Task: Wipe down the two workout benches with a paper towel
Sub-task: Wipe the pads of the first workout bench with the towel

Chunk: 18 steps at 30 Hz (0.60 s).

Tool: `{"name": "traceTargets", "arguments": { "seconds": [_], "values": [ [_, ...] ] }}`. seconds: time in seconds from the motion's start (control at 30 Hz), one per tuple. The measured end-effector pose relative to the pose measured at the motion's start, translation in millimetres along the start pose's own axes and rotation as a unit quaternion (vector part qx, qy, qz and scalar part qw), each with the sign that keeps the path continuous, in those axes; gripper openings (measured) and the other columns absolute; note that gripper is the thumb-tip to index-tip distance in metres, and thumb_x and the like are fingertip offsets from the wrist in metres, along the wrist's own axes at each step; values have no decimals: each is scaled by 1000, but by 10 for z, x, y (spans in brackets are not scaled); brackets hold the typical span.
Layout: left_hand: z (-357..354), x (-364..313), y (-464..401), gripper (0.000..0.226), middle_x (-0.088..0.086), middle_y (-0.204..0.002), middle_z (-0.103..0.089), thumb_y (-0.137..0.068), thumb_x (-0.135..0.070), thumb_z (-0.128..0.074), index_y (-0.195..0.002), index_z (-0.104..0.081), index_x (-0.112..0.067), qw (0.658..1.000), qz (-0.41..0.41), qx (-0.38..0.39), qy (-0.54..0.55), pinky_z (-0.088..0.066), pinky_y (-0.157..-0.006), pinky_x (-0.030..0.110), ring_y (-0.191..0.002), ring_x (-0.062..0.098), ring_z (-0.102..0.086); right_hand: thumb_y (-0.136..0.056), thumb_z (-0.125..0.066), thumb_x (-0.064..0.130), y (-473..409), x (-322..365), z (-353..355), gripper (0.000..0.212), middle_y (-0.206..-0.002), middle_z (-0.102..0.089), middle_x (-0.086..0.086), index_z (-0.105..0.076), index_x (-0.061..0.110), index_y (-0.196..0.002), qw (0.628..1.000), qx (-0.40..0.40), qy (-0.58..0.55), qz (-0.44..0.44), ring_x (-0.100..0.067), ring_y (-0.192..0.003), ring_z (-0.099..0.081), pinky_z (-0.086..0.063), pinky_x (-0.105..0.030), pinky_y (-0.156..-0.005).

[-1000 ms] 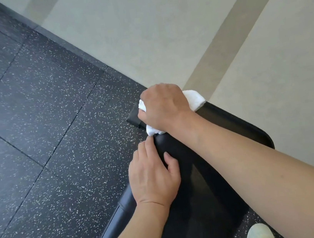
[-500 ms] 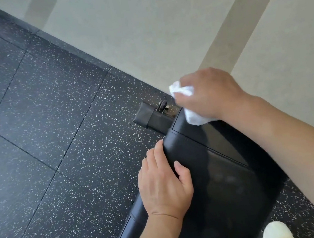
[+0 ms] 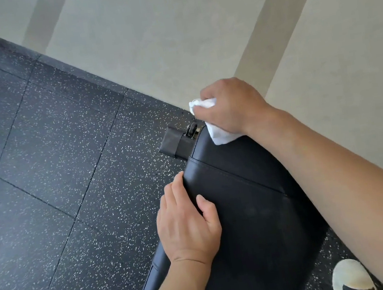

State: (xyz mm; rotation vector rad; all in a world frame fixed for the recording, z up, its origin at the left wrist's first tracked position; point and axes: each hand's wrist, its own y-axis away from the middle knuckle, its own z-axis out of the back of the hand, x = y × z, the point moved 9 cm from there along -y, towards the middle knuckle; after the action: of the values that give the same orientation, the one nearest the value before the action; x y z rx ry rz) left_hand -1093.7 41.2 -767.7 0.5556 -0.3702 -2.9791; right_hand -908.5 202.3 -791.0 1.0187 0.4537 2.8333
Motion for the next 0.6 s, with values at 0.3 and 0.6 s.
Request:
{"name": "traceTargets", "arguments": {
  "seconds": [0.3, 0.6],
  "values": [
    [-25, 34, 27, 60, 2, -130, -59, -91, -42, -32, -144, -47, -16, 1000, 17, -19, -6, -50, -88, 47, -115, 30, -58, -97, -61, 51, 1035, -961, 465, 49, -52, -42, 8, -42, 23, -61, 991, -12, -110, -78, -14, -55, -44, -35, -34, -56],
    [-13, -21, 39, 67, 5, -140, -56, -88, -46, -26, -145, -46, -17, 999, 26, -21, -24, -47, -86, 50, -118, 37, -58, -94, -62, 45, 1539, -1429, 569, 42, -55, -47, 5, -44, 19, -66, 980, -71, -140, -123, -13, -54, -46, -34, -32, -52]
  ]
}}
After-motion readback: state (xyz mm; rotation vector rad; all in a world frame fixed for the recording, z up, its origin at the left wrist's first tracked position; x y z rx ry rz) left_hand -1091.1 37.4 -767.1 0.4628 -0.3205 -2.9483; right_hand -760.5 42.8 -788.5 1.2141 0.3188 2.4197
